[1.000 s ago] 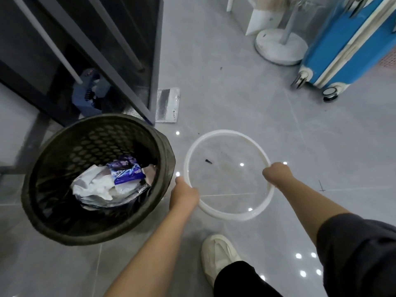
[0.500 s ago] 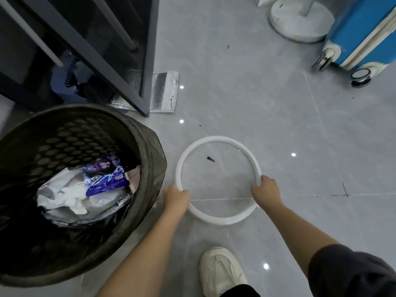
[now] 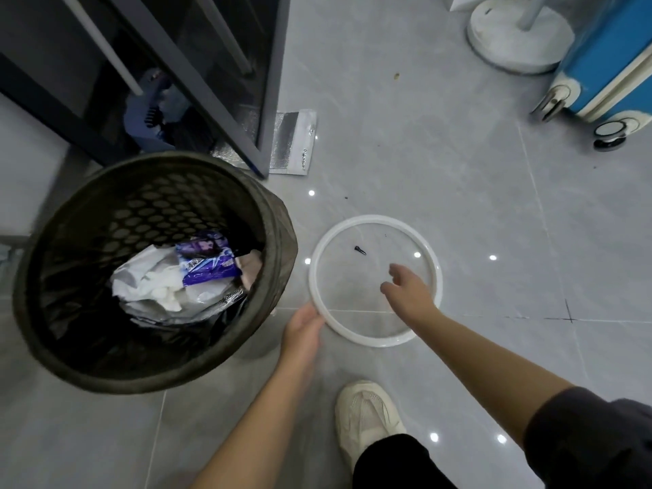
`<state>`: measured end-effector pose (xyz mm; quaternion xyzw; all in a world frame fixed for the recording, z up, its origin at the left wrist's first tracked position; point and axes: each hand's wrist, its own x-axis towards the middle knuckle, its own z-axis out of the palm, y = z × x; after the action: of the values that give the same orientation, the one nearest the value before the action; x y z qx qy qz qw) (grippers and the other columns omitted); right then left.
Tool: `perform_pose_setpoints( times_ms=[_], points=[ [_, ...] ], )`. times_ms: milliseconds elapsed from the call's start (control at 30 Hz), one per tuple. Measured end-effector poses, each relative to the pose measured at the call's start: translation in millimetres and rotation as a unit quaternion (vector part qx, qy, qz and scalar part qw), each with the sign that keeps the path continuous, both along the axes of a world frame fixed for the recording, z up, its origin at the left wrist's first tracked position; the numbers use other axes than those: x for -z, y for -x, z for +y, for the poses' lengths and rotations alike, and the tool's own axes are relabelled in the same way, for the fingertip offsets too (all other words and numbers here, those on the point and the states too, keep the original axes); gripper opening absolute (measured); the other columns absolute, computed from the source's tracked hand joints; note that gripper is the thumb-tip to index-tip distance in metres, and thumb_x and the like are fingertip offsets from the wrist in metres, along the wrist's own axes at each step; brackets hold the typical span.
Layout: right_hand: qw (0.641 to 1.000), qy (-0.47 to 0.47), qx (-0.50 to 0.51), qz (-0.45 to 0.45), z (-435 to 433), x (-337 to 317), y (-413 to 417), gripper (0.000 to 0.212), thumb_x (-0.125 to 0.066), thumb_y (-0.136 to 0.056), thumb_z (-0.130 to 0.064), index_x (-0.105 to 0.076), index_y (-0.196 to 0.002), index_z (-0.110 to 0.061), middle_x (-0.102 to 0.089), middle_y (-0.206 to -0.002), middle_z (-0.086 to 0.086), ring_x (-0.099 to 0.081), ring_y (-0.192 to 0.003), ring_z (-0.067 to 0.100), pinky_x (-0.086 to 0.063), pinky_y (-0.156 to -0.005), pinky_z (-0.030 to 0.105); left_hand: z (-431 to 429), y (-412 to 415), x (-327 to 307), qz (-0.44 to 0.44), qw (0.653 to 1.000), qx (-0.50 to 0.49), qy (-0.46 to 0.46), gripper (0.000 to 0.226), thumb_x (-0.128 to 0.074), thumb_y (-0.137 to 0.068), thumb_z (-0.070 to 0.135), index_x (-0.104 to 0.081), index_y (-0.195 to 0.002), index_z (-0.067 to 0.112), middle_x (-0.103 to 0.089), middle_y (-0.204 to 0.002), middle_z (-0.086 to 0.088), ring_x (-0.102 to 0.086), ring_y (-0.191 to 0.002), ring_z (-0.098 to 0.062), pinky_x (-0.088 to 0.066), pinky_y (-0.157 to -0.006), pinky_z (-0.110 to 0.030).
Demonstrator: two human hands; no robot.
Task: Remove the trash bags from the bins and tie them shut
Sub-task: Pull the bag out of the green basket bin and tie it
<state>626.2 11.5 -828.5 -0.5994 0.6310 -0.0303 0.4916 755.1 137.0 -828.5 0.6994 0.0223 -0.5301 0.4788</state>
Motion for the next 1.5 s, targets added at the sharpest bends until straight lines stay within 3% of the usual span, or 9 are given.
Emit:
perform_pose_setpoints(
  times_ms=[133, 267, 500, 667, 800, 900, 1133, 1300, 1500],
  points=[
    [0.969, -0.148, 0.051, -0.190, 27.6, -37.3, -51.5, 0.045, -0.053, -0.092, -0.012, -0.044, -0.136, -0.012, -0.055, -0.132, 0.008, -0.056, -0.113, 0.017, -0.049, -0.097, 0.040, 29.5, -11.8, -10.2, 0.101, 0.982, -0.152, 0.040, 0.036, -0.050, -0.094, 0.009, -0.053, -0.130, 0.010, -0.061, -0.120, -0.003, -0.055, -0.113, -0.018, -0.046, -0.076, -0.032],
    [0.906, -0.283, 0.096, -0.300, 48.2, -66.2, -87.7, 0.025, -0.052, -0.095, -0.018, -0.055, -0.119, -0.013, -0.065, -0.109, 0.006, -0.060, -0.109, 0.022, -0.051, -0.094, 0.043, 43.1, -22.9, -34.6, 0.192, 0.936, -0.262, 0.136, 0.021, -0.044, -0.096, 0.012, -0.060, -0.110, 0.015, -0.062, -0.112, 0.001, -0.053, -0.113, -0.018, -0.044, -0.089, -0.036],
    [0.907, -0.250, 0.093, -0.327, 65.7, -77.8, -98.7, 0.016, -0.050, -0.096, -0.019, -0.059, -0.084, -0.016, -0.062, -0.074, -0.001, -0.055, -0.074, 0.013, -0.049, -0.069, 0.028, 39.8, -15.3, -57.6, 0.245, 0.879, -0.350, 0.214, 0.016, -0.047, -0.095, 0.017, -0.061, -0.102, 0.013, -0.063, -0.097, -0.001, -0.058, -0.100, -0.015, -0.047, -0.087, -0.034],
    [0.854, -0.277, 0.173, -0.404, 77.6, -82.1, -100.4, 0.020, -0.038, -0.095, -0.007, -0.057, -0.100, -0.002, -0.064, -0.083, 0.011, -0.062, -0.076, 0.021, -0.054, -0.076, 0.035, 49.4, -7.5, -75.3, 0.247, 0.841, -0.412, 0.248, 0.018, -0.045, -0.092, 0.004, -0.062, -0.098, 0.008, -0.065, -0.095, -0.007, -0.060, -0.091, -0.017, -0.054, -0.082, -0.030],
    [0.866, -0.281, 0.177, -0.375, 88.5, -95.3, -106.3, 0.019, -0.040, -0.093, -0.009, -0.058, -0.097, -0.006, -0.061, -0.078, 0.007, -0.059, -0.066, 0.018, -0.052, -0.060, 0.031, 66.6, -1.2, -97.1, 0.288, 0.795, -0.464, 0.266, 0.029, -0.040, -0.077, -0.005, -0.066, -0.068, 0.004, -0.066, -0.072, -0.009, -0.059, -0.080, -0.021, -0.050, -0.085, -0.034],
    [0.874, -0.278, 0.184, -0.354, 88.4, -106.0, -111.9, 0.023, -0.042, -0.092, -0.011, -0.059, -0.107, -0.008, -0.062, -0.086, 0.009, -0.059, -0.072, 0.019, -0.051, -0.062, 0.029, 81.3, -3.9, -113.1, 0.295, 0.771, -0.487, 0.285, 0.018, -0.045, -0.064, 0.005, -0.062, -0.068, 0.007, -0.065, -0.072, -0.008, -0.058, -0.079, -0.023, -0.045, -0.083, -0.036],
    [0.895, -0.229, 0.163, -0.346, 82.6, -128.0, -121.2, 0.031, -0.054, -0.094, -0.031, -0.063, -0.113, -0.008, -0.072, -0.105, 0.009, -0.069, -0.096, 0.022, -0.056, -0.082, 0.037, 95.6, -28.1, -140.5, 0.197, 0.832, -0.480, 0.197, 0.011, -0.052, -0.093, 0.021, -0.061, -0.094, 0.014, -0.064, -0.090, -0.001, -0.061, -0.082, -0.013, -0.048, -0.080, -0.028],
    [0.909, -0.212, 0.159, -0.322, 74.6, -147.1, -128.6, 0.004, -0.057, -0.092, -0.014, -0.054, -0.090, -0.012, -0.070, -0.078, 0.004, -0.068, -0.067, 0.015, -0.054, -0.057, 0.026, 104.3, -49.9, -160.1, 0.162, 0.839, -0.494, 0.162, 0.011, -0.053, -0.094, 0.018, -0.060, -0.088, 0.012, -0.066, -0.086, -0.003, -0.064, -0.081, -0.012, -0.051, -0.072, -0.026],
    [0.912, -0.215, 0.174, -0.302, 54.3, -165.2, -144.2, 0.020, -0.049, -0.087, -0.001, -0.048, -0.070, -0.011, -0.048, -0.052, 0.001, -0.048, -0.043, 0.010, -0.043, -0.040, 0.017, 119.8, -110.4, -173.9, 0.158, 0.846, -0.487, 0.150, 0.017, -0.049, -0.090, 0.005, -0.054, -0.076, 0.012, -0.064, -0.058, 0.002, -0.064, -0.048, -0.007, -0.054, -0.050, -0.019]
  ],
)
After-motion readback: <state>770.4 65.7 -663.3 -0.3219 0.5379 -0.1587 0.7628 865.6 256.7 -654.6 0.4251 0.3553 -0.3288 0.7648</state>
